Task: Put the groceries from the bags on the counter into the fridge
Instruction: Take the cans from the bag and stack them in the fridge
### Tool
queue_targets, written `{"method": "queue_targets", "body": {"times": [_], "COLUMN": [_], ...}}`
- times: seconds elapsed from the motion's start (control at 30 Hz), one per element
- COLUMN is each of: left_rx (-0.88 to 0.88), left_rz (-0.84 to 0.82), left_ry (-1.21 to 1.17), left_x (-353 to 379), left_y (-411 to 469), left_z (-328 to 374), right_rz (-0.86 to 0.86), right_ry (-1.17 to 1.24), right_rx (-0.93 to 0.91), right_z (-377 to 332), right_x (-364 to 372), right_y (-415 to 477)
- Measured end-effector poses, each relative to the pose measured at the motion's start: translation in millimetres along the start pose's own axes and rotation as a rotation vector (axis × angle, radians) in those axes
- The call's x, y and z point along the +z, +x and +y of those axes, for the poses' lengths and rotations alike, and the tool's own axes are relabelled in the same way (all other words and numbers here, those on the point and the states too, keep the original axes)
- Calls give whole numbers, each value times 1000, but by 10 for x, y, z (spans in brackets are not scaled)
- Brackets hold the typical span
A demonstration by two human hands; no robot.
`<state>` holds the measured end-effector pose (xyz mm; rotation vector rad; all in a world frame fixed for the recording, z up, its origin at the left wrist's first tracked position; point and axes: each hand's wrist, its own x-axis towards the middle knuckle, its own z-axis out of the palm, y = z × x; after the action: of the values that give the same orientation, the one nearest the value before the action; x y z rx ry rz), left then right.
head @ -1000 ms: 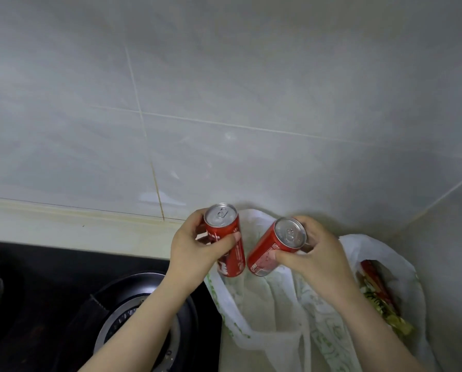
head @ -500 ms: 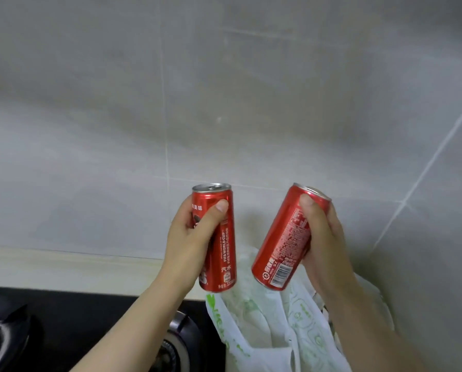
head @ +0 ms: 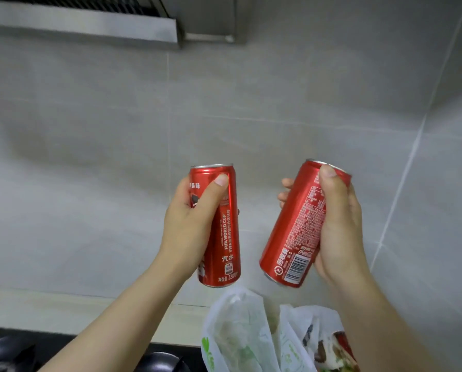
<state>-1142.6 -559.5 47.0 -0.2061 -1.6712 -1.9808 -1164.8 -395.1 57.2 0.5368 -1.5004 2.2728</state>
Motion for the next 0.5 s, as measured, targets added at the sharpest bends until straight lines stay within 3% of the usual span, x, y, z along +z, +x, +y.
{"method": "queue_targets", "body": {"times": [0.17,0.5], "left_rx": [69,158], "left_rz": [53,236], "left_ry": [38,202], "left_x": [234,117], "left_y": [-89,-497], "left_z": [238,552], "right_rz": [-106,-270], "right_ry": [-1,40], "right_rx": [-58,-5], "right_z": [-334,-368], "right_x": [-65,85], "right_y": [164,109]}}
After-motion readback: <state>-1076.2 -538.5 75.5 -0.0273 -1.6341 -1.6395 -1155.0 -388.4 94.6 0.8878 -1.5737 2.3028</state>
